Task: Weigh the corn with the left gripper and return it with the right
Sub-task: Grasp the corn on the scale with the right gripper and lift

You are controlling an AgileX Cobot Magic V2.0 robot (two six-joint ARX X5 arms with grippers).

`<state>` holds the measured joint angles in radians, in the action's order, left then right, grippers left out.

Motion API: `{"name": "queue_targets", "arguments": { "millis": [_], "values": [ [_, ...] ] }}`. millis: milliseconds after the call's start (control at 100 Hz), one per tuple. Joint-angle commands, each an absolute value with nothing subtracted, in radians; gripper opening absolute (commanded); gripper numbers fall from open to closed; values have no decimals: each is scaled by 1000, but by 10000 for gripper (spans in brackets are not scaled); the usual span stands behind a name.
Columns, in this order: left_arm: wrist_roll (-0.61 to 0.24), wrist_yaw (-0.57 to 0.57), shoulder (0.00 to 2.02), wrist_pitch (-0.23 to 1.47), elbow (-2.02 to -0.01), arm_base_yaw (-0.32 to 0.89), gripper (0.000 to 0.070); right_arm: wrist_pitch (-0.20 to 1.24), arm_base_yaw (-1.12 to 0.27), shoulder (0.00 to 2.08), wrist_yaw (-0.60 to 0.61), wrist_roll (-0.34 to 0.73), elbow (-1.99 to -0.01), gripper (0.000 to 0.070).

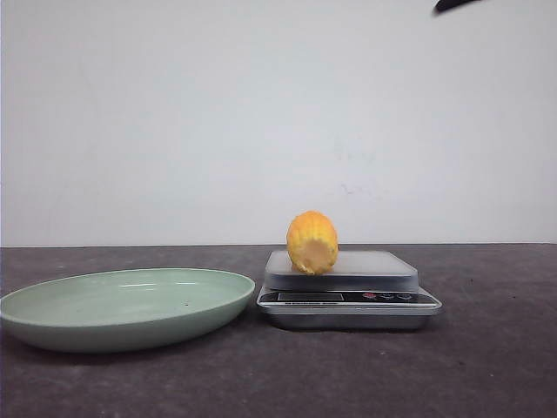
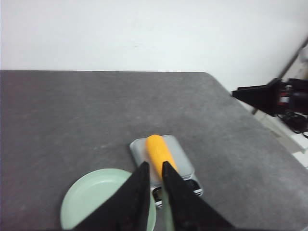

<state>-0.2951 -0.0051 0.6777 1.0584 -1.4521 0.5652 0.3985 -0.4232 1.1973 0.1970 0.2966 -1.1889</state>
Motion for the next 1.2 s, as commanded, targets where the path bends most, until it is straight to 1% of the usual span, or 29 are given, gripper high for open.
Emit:
{"name": "queue_targets", "arguments": {
  "millis": [0, 120, 240, 440, 590, 610, 630, 660, 680, 750, 780, 970, 1060, 1190],
  "values": [
    [-272, -18, 661, 1062, -1467, 569, 3, 378, -455, 1272, 152, 316, -1203, 683],
    [-272, -20, 625, 1082, -1467, 570, 3, 365, -487, 1417, 111, 366, -1203, 683],
    [-272, -20, 610, 1116, -1467, 570, 3, 375, -502, 1563, 108, 428, -1203, 683],
    [-272, -19, 607, 1199, -1467, 570, 3, 411, -525, 1742, 184, 513, -1203, 683],
    [-259, -20, 606, 1216, -1467, 570, 3, 424, -545, 1808, 188, 548, -1203, 679],
    [-255, -19, 606, 1216, -1467, 570, 3, 424, -547, 1814, 188, 550, -1203, 664],
    [-252, -20, 606, 1216, -1467, 570, 3, 423, -550, 1819, 186, 551, -1203, 634],
    [-248, -20, 606, 1215, -1467, 570, 3, 424, -556, 1824, 187, 551, -1203, 553],
    [-247, -20, 606, 1215, -1467, 570, 3, 426, -558, 1827, 187, 551, -1203, 472],
    [-247, -19, 606, 1214, -1467, 570, 3, 436, -562, 1831, 195, 550, -1203, 129],
    [-246, -19, 606, 1214, -1467, 570, 3, 438, -564, 1831, 195, 549, -1203, 0],
    [-235, -19, 606, 1213, -1467, 570, 3, 435, -566, 1806, 182, 533, -1215, 6],
    [-225, -19, 606, 1213, -1467, 570, 3, 435, -557, 1755, 170, 498, -1246, 6],
    [-225, -20, 606, 1212, -1467, 570, 3, 434, -554, 1644, 103, 422, -1341, 6]
  ]
}}
